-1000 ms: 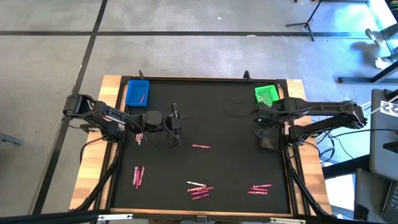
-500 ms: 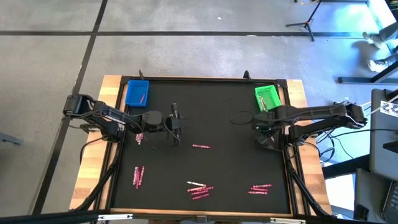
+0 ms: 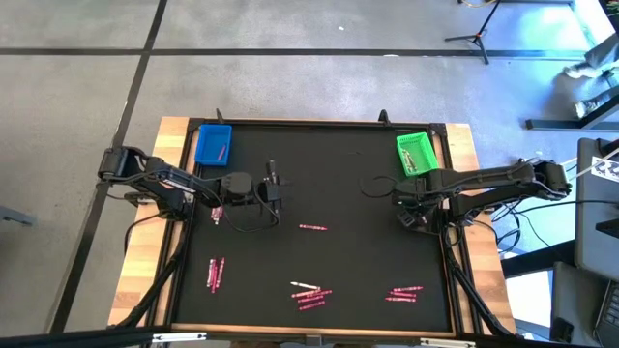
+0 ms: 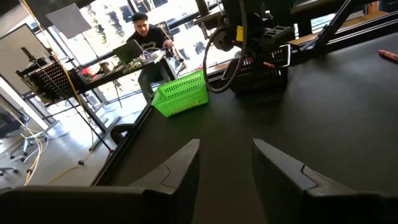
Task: Sort crayons
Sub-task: Put the pink crayon into the black bin
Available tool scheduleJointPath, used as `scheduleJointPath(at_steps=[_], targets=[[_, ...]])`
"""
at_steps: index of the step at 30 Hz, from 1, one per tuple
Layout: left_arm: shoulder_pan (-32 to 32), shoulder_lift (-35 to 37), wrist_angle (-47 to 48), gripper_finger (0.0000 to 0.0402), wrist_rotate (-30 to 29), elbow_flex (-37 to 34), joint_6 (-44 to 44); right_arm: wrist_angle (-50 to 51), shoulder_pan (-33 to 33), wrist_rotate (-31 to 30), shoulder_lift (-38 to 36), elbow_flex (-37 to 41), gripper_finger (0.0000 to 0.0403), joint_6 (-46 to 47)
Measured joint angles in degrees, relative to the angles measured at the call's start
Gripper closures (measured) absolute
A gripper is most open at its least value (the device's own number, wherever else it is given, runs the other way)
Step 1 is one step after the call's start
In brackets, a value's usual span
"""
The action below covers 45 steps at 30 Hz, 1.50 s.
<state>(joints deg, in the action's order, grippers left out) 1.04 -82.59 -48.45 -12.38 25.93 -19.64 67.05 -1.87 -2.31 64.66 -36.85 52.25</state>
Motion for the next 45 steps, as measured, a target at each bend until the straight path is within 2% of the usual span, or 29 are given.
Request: scheduleJointPath(at_steps=[4,13,17,20,29,36,41,45], targets=[[0.0,-0.02,0.0,0.0266,0.0,0.0,0.0,0.04,0.0,-0.03,0.0,0.01,0.0356,0.0],[0.0,-0.02,0.0,0.0266,0.0,0.0,0.0,0.66,0.0,0.59,0.04,-1.15,0.0253,-1.53],[0.0,-0.02,0.0,0.0266,0.0,0.0,0.0,2.22,0.0,2.22,0.04,-5.16,0.0238,-1.56],[0.0,-0.02,0.0,0.0266,0.0,0.0,0.01,0.89,0.02,1.17,0.02,-8.5,0.0235,-2.76],[0.0,-0.01,0.36,0.0266,0.01,0.0,0.13,-27.77,0.07,-3.32,1.34,-9.85,0.0235,-18.59],[0.0,-0.02,0.54,0.0266,1.75,-0.02,0.22,-55.29,0.07,-4.35,6.09,-6.06,0.0235,-33.11],[0.0,-0.01,0.74,0.0266,5.98,-0.02,0.11,-63.27,0.07,-2.15,11.81,-5.74,0.0235,-37.76],[0.0,-0.01,0.9,0.0266,6.1,-0.02,0.09,-69.76,0.5,0.26,17.05,-5.72,0.0235,-39.59]])
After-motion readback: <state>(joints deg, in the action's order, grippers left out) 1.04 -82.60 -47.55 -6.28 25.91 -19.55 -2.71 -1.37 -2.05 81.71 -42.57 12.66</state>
